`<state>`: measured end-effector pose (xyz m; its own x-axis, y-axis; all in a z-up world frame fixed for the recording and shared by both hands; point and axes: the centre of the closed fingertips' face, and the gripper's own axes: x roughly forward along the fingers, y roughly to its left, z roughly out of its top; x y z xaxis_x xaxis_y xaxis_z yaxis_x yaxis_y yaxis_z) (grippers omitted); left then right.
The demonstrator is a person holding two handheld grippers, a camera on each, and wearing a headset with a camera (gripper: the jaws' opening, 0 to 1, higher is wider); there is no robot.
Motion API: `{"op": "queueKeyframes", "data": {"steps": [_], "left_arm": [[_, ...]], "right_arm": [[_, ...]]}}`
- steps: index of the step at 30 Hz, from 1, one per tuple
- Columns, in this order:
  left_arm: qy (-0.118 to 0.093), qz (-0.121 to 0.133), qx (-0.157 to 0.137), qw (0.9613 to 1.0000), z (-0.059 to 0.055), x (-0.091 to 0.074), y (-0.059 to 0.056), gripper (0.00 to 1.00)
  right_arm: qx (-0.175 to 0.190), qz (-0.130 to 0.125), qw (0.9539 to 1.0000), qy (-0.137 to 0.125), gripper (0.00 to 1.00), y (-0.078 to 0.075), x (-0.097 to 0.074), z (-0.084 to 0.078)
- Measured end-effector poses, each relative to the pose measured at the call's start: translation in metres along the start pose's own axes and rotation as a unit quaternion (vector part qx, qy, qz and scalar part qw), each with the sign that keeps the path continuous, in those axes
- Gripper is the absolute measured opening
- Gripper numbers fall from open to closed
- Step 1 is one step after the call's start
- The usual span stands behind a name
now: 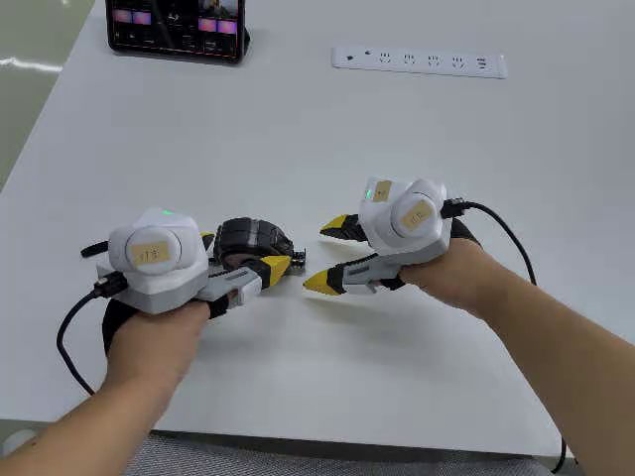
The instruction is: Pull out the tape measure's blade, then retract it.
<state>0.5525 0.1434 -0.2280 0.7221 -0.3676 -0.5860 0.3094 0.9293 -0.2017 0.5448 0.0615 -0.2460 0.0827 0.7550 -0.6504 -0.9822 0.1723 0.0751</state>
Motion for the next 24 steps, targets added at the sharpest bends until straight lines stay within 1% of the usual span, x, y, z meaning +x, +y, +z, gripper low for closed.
{"op": "queueKeyframes", "data": {"steps": [2, 4, 7, 12, 16, 18, 22, 24], "left_arm": [[-0.001, -0.003, 0.009, 1.0000, 0.000, -0.003, 0.001, 0.64], [-0.001, -0.006, 0.017, 0.9998, 0.001, -0.005, 0.001, 0.63], [0.000, -0.007, 0.030, 0.9995, 0.000, -0.009, 0.004, 0.63], [-0.002, -0.008, 0.034, 0.9994, -0.001, -0.014, 0.009, 0.67], [-0.003, -0.014, 0.048, 0.9988, 0.000, -0.018, 0.009, 0.68], [-0.001, -0.018, 0.060, 0.9980, 0.000, -0.020, 0.008, 0.69], [-0.001, -0.027, 0.067, 0.9974, 0.001, -0.023, 0.006, 0.71], [0.005, -0.031, 0.074, 0.9967, 0.001, -0.025, 0.005, 0.71]], "right_arm": [[0.006, -0.006, 1.0000, 0.001, 0.46, -0.001, -0.004, -0.002], [0.011, -0.014, 0.9998, 0.010, 0.49, -0.003, -0.006, -0.006], [0.014, -0.021, 0.9997, 0.006, 0.52, -0.004, -0.012, -0.008], [0.022, -0.034, 0.9992, 0.006, 0.56, -0.005, -0.021, -0.014], [0.034, -0.045, 0.9984, 0.001, 0.59, -0.004, -0.030, -0.017], [0.034, -0.051, 0.9981, 0.001, 0.61, -0.004, -0.034, -0.019], [0.043, -0.060, 0.9973, -0.004, 0.63, -0.003, -0.043, -0.022], [0.044, -0.064, 0.9969, -0.005, 0.64, -0.002, -0.048, -0.023]]}}
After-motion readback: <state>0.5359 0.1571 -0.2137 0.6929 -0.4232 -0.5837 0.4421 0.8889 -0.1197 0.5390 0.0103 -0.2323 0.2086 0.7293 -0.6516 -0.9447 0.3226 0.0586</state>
